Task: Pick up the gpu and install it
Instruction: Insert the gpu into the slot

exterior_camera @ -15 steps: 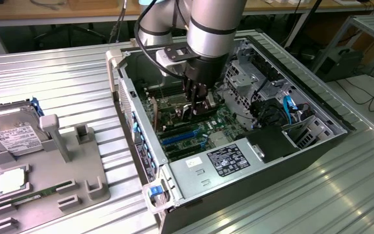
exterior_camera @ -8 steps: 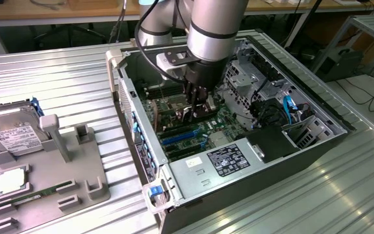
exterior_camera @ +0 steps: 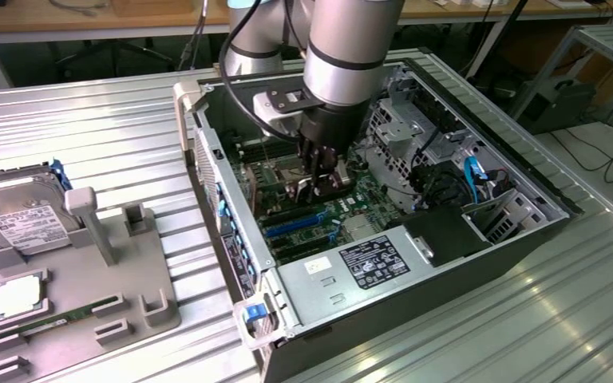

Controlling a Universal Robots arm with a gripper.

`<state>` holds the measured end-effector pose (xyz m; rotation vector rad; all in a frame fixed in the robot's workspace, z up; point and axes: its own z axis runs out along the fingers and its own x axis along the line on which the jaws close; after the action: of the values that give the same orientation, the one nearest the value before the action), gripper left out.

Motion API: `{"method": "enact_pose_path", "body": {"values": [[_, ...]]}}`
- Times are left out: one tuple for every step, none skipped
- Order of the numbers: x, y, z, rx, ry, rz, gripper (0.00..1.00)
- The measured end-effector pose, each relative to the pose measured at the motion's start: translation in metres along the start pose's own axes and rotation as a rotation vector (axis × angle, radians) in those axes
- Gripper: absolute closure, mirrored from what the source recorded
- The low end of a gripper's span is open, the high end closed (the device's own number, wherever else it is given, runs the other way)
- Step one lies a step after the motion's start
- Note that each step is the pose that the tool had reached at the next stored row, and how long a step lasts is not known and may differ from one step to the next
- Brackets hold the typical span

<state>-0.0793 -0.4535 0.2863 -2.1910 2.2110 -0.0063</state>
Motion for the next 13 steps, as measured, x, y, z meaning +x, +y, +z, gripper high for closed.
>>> {"method": "enact_pose_path", "body": {"values": [[0.0, 0.0001, 0.0008, 0.0, 0.0, 0.0, 0.72], [0.0, 0.0001, 0.0015, 0.0, 0.0001, 0.0, 0.72], [0.0, 0.0004, 0.0025, -0.0002, 0.0, 0.0, 0.72], [0.0, 0.0011, 0.0037, -0.0003, 0.0, 0.0, 0.72], [0.0, 0.0016, 0.0044, -0.0004, 0.0, 0.0, 0.72], [0.0, 0.0018, 0.0053, -0.0006, 0.0001, 0.0, 0.72], [0.0, 0.0018, 0.0063, -0.0007, 0.0, 0.0, 0.72], [0.0, 0.0019, 0.0075, -0.0007, 0.0, 0.0, 0.72], [0.0, 0.002, 0.0087, -0.0008, -0.0001, 0.0, 0.72], [0.001, 0.002, 0.0098, -0.0009, 0.0, 0.0, 0.72], [0.001, 0.0021, 0.0109, -0.0009, -0.0001, 0.0, 0.72], [0.001, 0.0023, 0.0116, -0.0011, 0.0, 0.0, 0.72], [0.001, 0.0026, 0.0125, -0.0011, 0.0, 0.0, 0.72]]}}
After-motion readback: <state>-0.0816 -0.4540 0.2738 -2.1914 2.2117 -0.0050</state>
